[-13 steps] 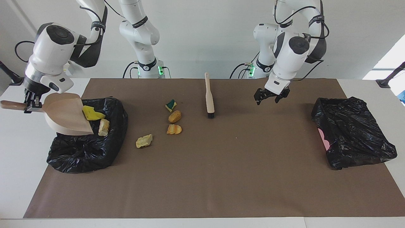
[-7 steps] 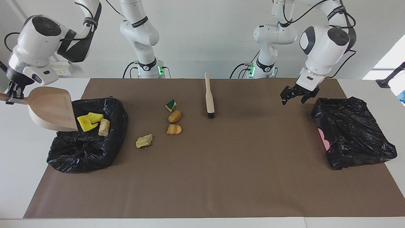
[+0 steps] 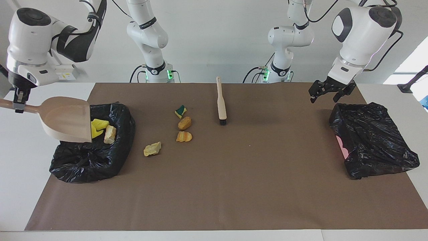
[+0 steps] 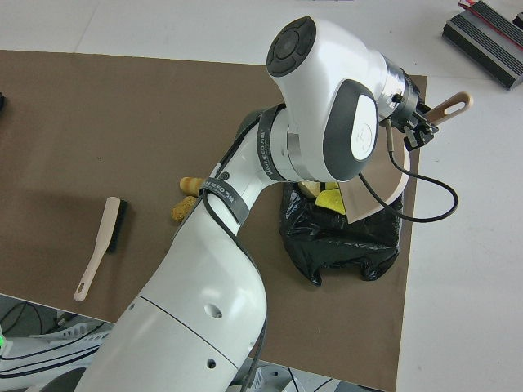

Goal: Sweep and dump trash in bin
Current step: 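Lift the emptied dustpan off the bag with the right gripper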

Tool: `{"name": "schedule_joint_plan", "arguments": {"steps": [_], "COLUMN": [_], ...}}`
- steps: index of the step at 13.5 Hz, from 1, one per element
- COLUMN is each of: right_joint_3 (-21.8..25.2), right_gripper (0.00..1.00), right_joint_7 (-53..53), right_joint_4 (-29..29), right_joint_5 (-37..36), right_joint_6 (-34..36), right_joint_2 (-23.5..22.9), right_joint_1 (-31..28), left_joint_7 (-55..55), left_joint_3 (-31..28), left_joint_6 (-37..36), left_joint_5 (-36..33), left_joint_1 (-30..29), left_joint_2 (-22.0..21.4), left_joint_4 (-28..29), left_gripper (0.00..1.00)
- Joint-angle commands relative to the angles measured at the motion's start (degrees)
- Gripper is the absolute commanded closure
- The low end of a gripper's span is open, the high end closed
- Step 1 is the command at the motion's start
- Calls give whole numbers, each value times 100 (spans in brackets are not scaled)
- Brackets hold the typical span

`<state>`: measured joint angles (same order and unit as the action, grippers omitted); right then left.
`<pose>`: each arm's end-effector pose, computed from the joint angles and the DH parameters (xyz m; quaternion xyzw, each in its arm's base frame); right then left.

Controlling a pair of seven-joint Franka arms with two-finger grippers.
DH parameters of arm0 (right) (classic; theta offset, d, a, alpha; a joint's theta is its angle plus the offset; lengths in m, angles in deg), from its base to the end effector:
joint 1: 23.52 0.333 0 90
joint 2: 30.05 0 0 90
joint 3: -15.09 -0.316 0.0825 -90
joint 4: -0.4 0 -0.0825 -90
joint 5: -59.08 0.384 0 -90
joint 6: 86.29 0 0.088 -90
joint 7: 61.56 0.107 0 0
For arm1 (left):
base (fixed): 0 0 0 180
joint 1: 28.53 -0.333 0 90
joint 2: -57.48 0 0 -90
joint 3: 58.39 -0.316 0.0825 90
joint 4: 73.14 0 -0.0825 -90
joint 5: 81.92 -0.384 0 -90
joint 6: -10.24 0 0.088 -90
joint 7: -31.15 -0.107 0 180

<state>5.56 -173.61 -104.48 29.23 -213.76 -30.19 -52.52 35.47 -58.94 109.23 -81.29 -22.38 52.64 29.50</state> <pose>0.5593 -0.2144 0.5677 0.5727 0.7638 -0.1332 0.2663 0.5347 -0.0533 0.5793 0.9999 -0.0104 0.0098 0.0067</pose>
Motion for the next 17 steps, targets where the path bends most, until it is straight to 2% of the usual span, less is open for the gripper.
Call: {"name": "schedule_joint_plan", "arguments": {"steps": [1, 6, 10, 14, 17], "right_joint_3": [-40, -40, -40, -40, -40], "right_gripper": [100, 100, 100, 100, 100], "right_joint_7": [383, 2271, 4546, 6269, 7755], "right_joint_4": [12, -137, -164, -278, -278], "right_joint_5": [523, 603, 980, 1288, 1945], "right_joint_6": [362, 1223, 2206, 2550, 2674], "right_joint_2": [41, 198, 304, 331, 164], "right_joint_1": [219, 842, 1431, 2046, 2363], "left_joint_7": [-98, -80, -72, -19, -10], "left_joint_3": [73, 126, 126, 126, 126], "left_joint_6": [-415, -864, -820, -846, -1021], "left_joint_5": [-71, -98, -80, -80, -54], "left_joint_1": [-52, -8, -8, 9, 1], "left_joint_2": [98, -17, -105, -122, -105], "left_joint_4": [-587, -789, -710, -798, -1114], "left_gripper": [0, 0, 0, 0, 0]}}
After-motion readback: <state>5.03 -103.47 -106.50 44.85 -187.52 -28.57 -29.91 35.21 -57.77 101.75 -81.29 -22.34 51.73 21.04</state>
